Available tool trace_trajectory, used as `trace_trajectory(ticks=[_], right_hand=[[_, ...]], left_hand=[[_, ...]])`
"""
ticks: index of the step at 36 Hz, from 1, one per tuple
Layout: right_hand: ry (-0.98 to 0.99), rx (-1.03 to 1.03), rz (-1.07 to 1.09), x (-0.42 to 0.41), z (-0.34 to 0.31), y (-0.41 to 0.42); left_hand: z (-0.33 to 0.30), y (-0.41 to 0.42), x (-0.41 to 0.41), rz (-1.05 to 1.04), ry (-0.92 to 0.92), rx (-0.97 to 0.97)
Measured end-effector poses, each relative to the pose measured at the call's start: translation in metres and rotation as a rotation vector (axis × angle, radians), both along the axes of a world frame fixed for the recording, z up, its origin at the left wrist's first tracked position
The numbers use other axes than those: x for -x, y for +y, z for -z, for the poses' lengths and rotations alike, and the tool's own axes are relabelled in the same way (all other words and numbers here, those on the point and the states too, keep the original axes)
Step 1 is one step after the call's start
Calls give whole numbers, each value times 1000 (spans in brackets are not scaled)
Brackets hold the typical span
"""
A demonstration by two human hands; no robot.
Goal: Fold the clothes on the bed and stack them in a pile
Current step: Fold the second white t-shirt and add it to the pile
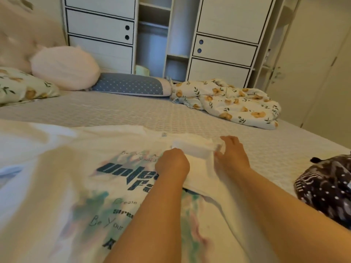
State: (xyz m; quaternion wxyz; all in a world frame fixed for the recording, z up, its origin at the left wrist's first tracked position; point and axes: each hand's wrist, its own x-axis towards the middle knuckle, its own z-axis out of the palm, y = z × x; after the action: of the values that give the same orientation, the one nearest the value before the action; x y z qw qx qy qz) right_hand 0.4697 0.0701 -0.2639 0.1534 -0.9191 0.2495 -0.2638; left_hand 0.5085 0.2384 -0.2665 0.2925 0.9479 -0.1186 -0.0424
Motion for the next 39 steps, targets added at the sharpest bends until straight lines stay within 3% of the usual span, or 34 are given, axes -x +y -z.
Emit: trace_trajectory(ticks=[2, 4, 8, 12, 18, 23, 25, 27, 29, 33, 36, 39], right_hand=[[-85, -90, 95, -5, 5, 2], [45, -222, -4, -14, 9, 7], [419, -42, -246, -34, 22, 23], [539, -17, -95, -42, 37, 27], [515, 5, -80, -37, 38, 28], [78, 270, -27, -25, 32, 30], [23, 340, -134, -24, 30, 33], [117, 407, -316, -27, 28, 34], [336, 491, -400, -36, 22, 35], [666, 685, -320, -58, 13, 45], [707, 515, -289, -60, 14, 54], [466, 178, -207, -49, 24, 37]], left_hand=[[0, 2, 2, -50, -3, 8], [-1, 5, 5, -75, -25, 11], [1, 20, 11, -97, -124, -9], [7, 32, 17, -71, -141, -78], [13, 43, 31, -66, -111, -94], [13, 44, 35, -84, -102, -28], [13, 42, 36, -89, -113, -29], [14, 40, 37, -85, -123, -32], [14, 38, 38, -78, -117, -28], [14, 33, 40, -48, -123, -37], [16, 35, 38, -65, -111, -3], [16, 39, 37, -60, -105, 36]])
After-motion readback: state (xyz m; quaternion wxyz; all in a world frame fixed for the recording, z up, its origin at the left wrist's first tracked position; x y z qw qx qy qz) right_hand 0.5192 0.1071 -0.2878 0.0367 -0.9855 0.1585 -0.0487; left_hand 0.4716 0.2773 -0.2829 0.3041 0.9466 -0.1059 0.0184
